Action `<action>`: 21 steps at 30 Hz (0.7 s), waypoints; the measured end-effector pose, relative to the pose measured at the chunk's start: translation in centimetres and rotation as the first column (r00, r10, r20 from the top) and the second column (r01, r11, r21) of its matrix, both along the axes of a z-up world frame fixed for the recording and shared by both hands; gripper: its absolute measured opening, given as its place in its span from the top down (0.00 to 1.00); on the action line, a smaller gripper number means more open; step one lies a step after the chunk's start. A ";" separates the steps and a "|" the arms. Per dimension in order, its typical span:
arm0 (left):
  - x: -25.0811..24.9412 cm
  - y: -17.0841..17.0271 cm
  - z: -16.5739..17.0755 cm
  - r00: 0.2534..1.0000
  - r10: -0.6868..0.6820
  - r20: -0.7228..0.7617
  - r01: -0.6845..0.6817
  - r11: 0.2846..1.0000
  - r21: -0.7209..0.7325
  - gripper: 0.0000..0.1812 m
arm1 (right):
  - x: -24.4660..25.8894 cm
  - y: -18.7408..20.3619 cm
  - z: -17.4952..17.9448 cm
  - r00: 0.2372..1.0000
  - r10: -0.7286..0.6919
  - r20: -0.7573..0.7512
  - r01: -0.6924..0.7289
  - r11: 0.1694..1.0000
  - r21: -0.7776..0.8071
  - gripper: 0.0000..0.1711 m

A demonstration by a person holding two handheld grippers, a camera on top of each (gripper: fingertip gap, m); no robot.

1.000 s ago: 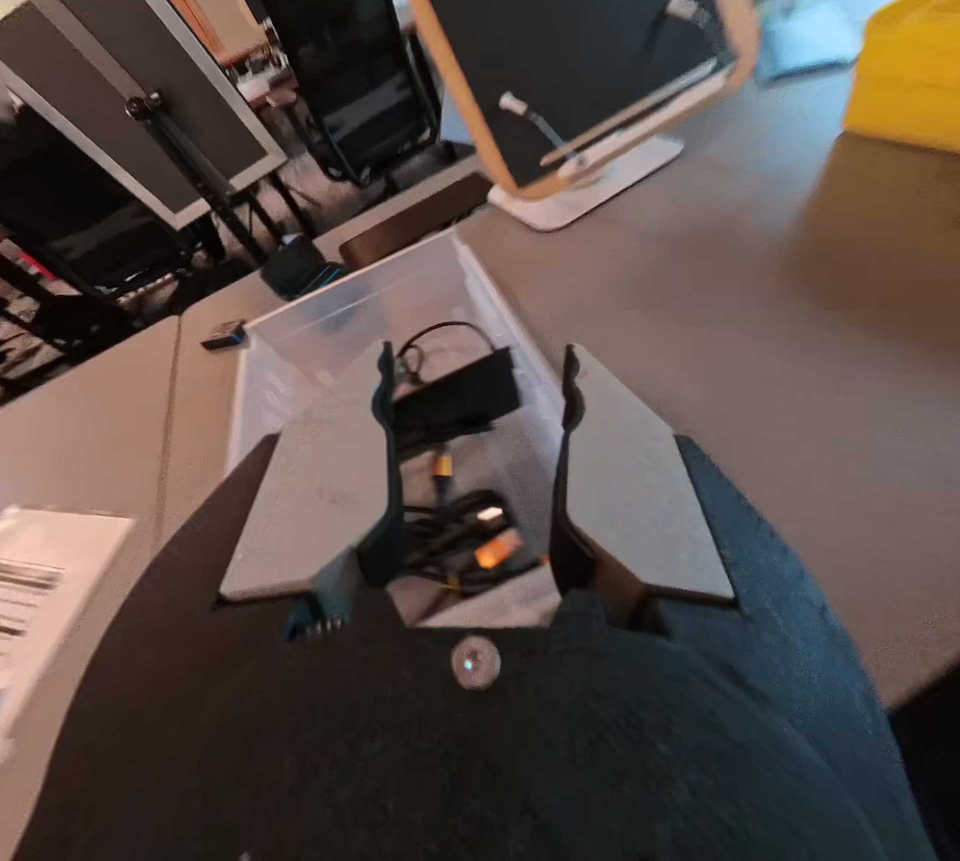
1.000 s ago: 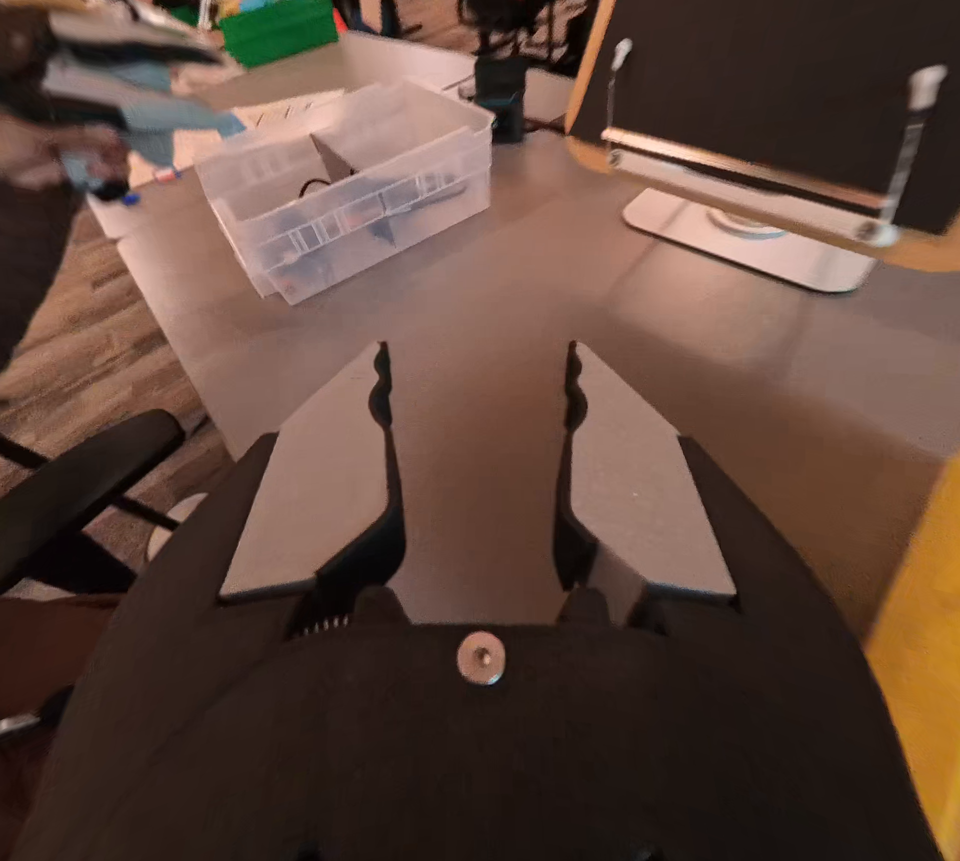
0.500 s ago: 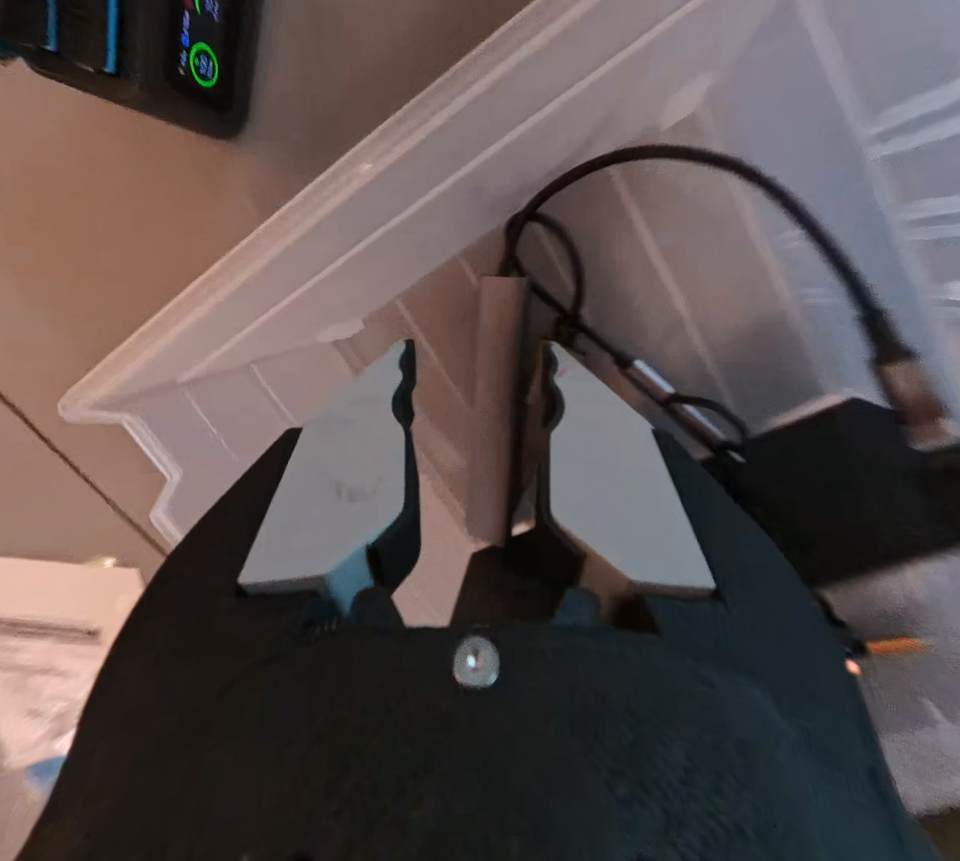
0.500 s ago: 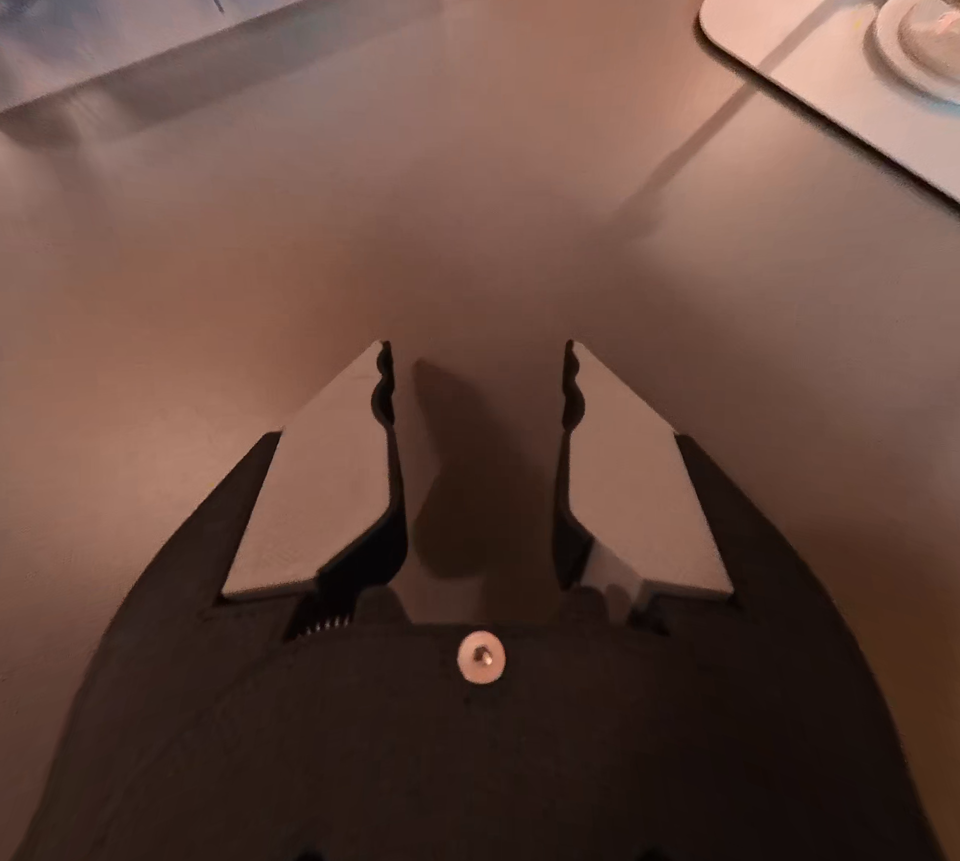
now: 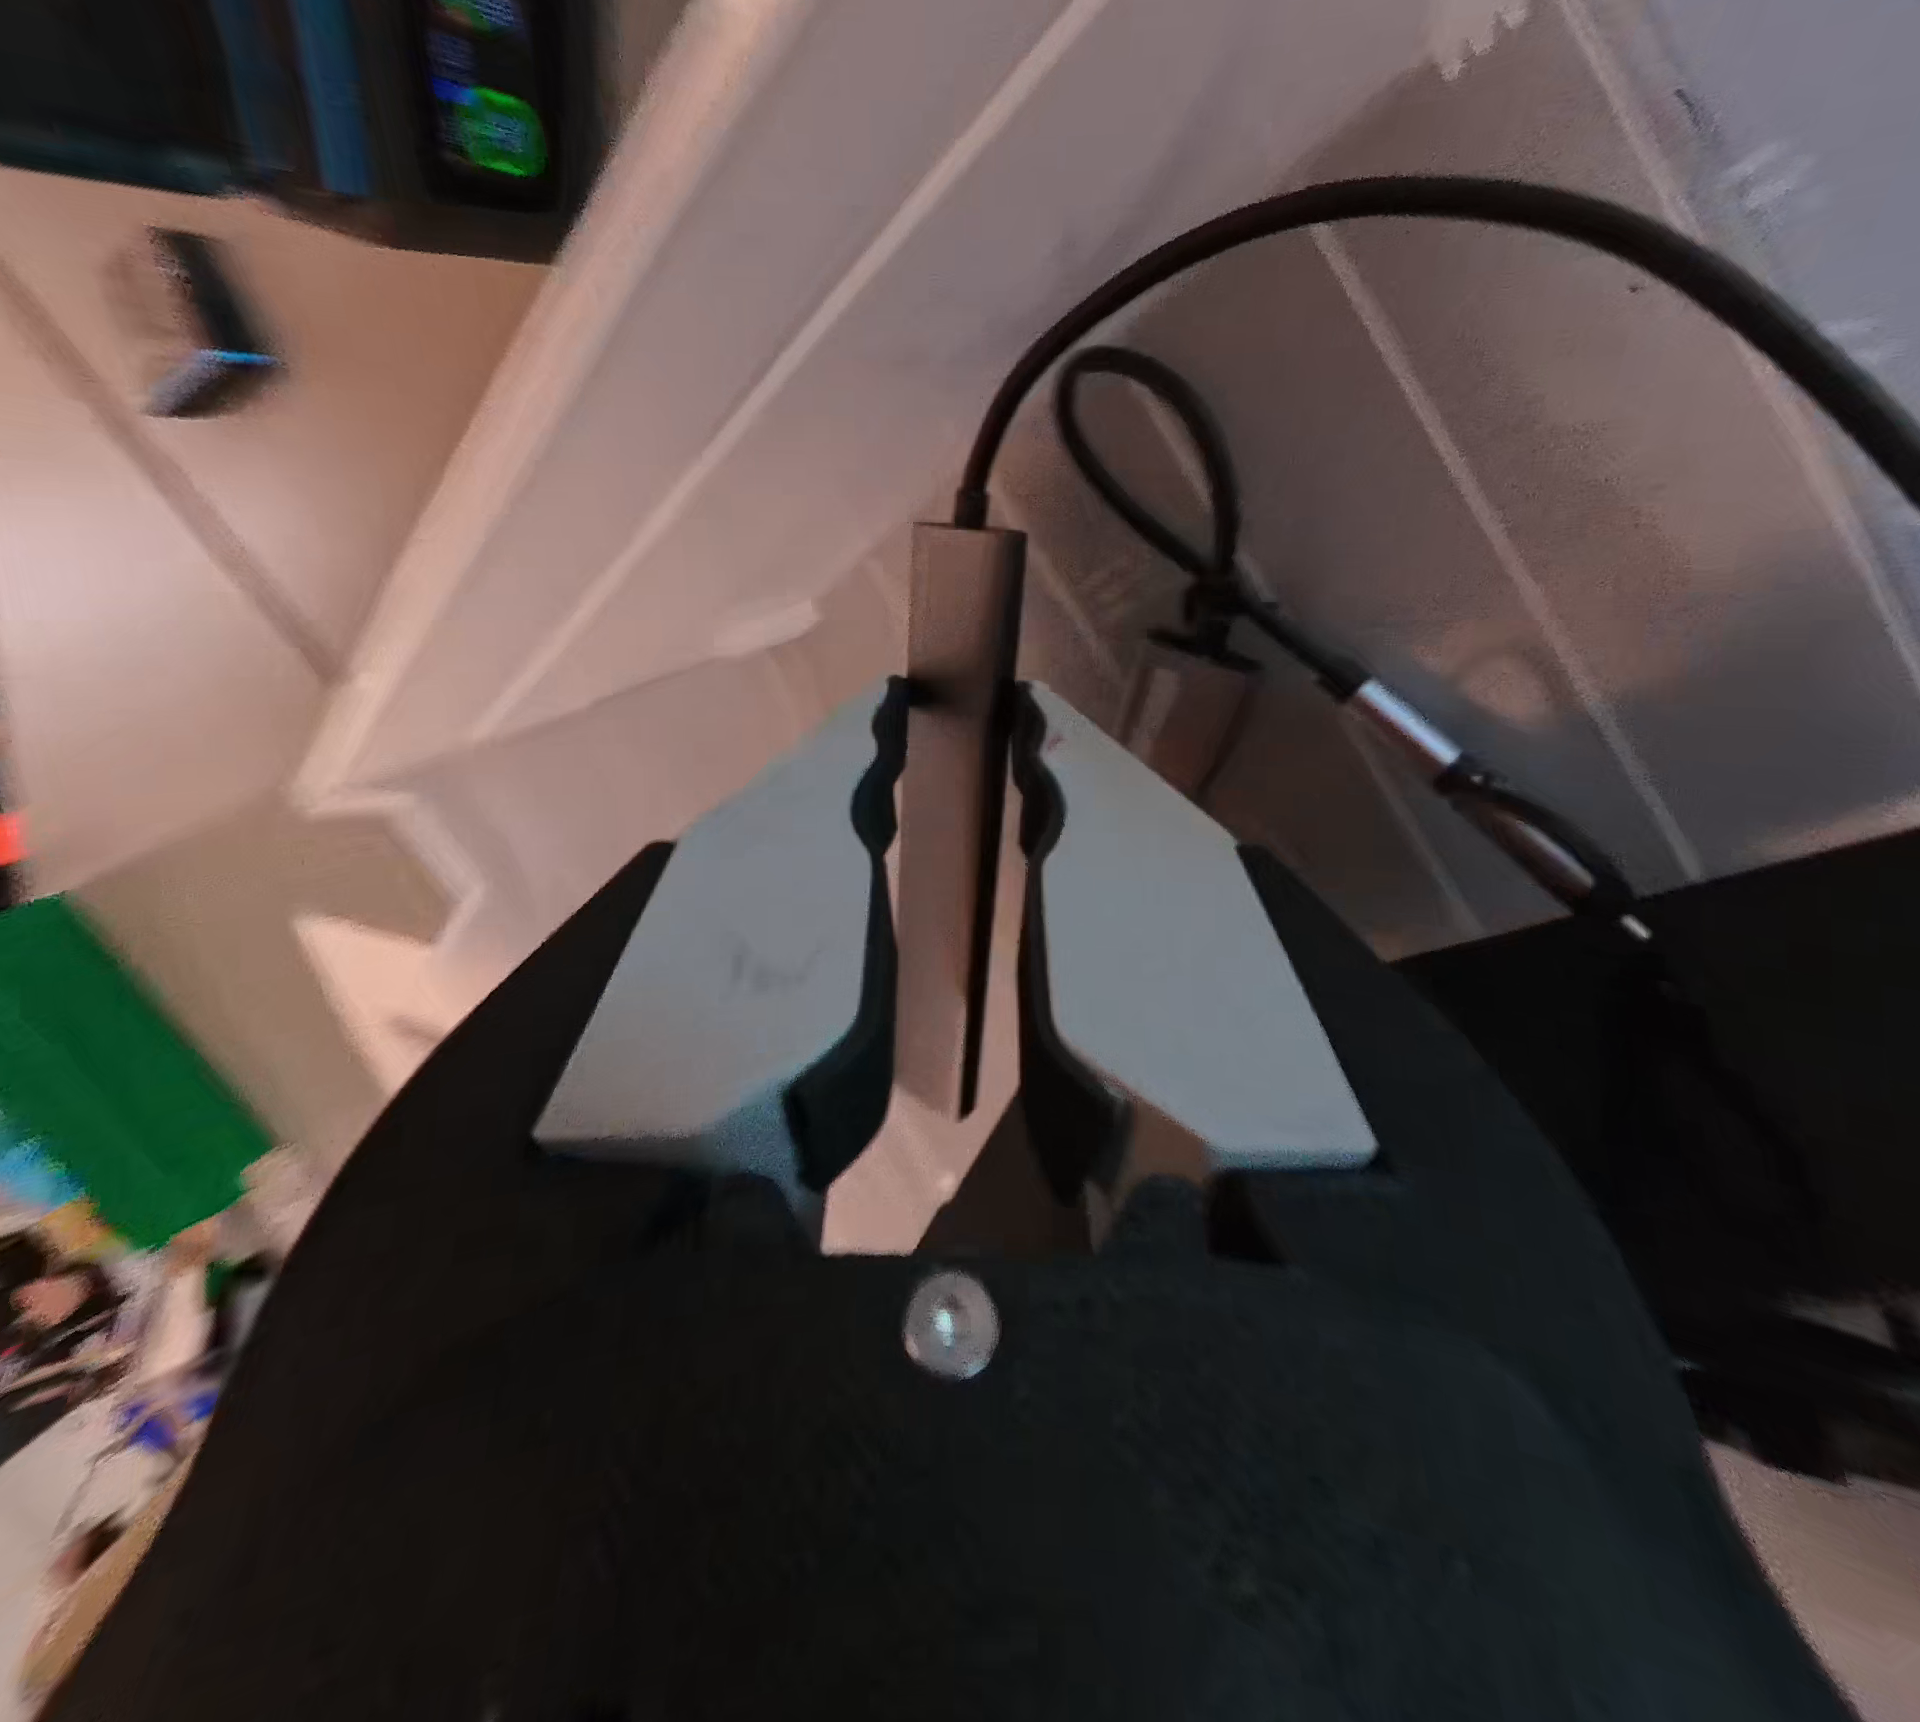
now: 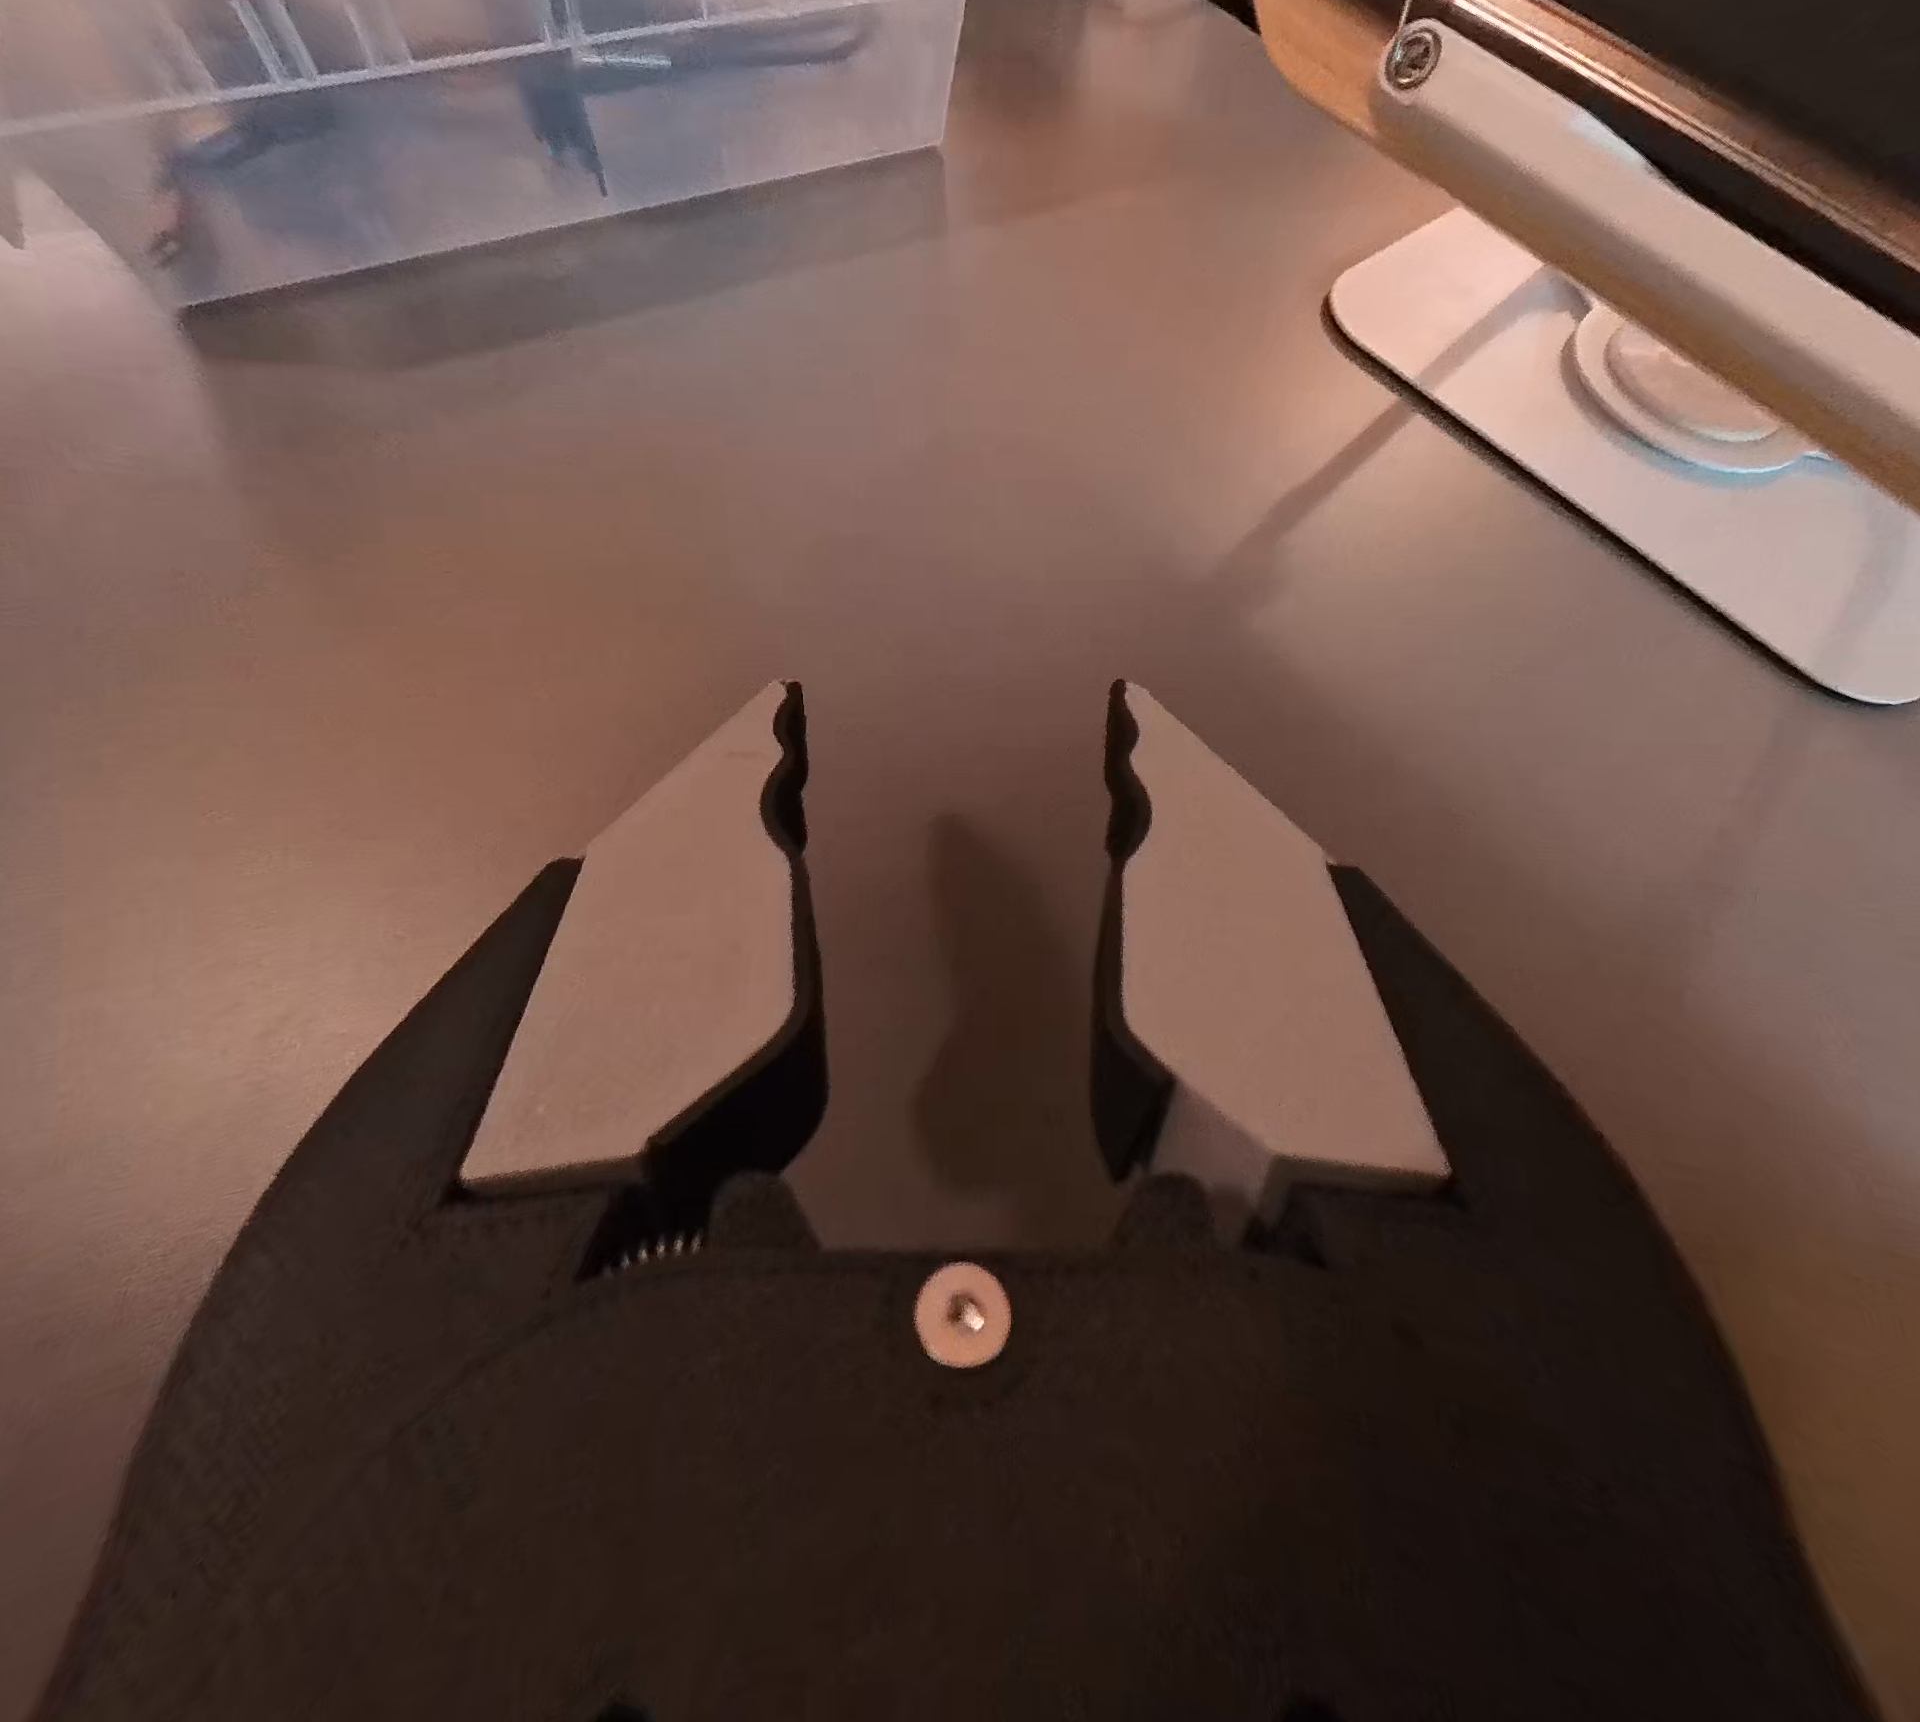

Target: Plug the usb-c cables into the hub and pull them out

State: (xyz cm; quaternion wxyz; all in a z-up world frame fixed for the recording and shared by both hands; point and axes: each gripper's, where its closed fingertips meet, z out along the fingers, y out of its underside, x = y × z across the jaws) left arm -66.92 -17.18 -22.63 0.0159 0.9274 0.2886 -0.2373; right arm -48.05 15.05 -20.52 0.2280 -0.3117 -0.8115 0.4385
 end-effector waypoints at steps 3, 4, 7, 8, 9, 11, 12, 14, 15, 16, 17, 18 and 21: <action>-0.7 -0.5 6.5 0.946 -0.074 -0.315 0.041 0.993 -0.111 0.92 | 0.0 0.2 0.1 1.000 -0.006 -0.023 0.006 1.000 0.010 0.70; -0.5 -0.3 9.5 0.895 -0.108 -0.433 0.047 0.988 -0.149 0.95 | -0.1 0.3 0.4 0.999 -0.008 -0.040 0.009 1.000 0.007 0.70; 1.8 2.1 18.3 0.702 -0.204 -0.682 0.084 0.975 -0.206 0.95 | -0.2 0.4 1.0 0.999 0.004 -0.050 -0.006 0.999 -0.037 0.70; 3.1 3.6 20.5 0.641 -0.236 -0.730 0.120 0.971 -0.209 0.96 | -0.2 0.3 1.1 0.999 0.011 -0.043 -0.014 0.998 -0.057 0.69; 4.5 5.2 22.2 0.581 -0.271 -0.768 0.157 0.962 -0.221 0.96 | -0.1 0.2 1.3 0.999 0.023 -0.040 -0.026 0.997 -0.078 0.68; 7.6 8.8 24.6 0.446 -0.376 -0.812 0.223 0.925 -0.307 0.96 | 0.3 -0.2 2.0 0.997 0.063 -0.048 -0.069 0.989 -0.130 0.68; 9.3 10.6 25.4 0.361 -0.448 -0.818 0.241 0.892 -0.383 0.96 | 0.9 -0.7 2.7 0.992 0.113 -0.050 -0.121 0.976 -0.183 0.70; 13.7 15.1 25.9 0.114 -0.614 -0.781 0.269 0.776 -0.570 0.96 | 3.8 -2.3 5.2 0.949 0.310 -0.061 -0.310 0.879 -0.361 0.71; 15.8 17.2 25.0 0.024 -0.674 -0.738 0.287 0.712 -0.641 0.96 | 5.3 -2.7 6.5 0.916 0.394 -0.079 -0.385 0.806 -0.449 0.69; 17.8 19.1 23.5 -0.041 -0.720 -0.693 0.306 0.651 -0.695 0.96 | 6.3 -2.6 7.7 0.891 0.445 -0.093 -0.423 0.737 -0.527 0.68; 19.6 20.7 21.9 -0.103 -0.752 -0.651 0.319 0.595 -0.738 0.96 | 7.1 -2.4 8.8 0.869 0.485 -0.101 -0.443 0.669 -0.597 0.68; 21.2 22.0 20.1 -0.156 -0.777 -0.610 0.326 0.543 -0.774 0.96 | 7.8 -2.1 9.9 0.845 0.524 -0.107 -0.456 0.599 -0.658 0.67; 24.1 24.5 15.8 -0.253 -0.807 -0.533 0.334 0.444 -0.831 0.96 | 9.1 -1.5 11.6 0.798 0.589 -0.129 -0.469 0.472 -0.747 0.65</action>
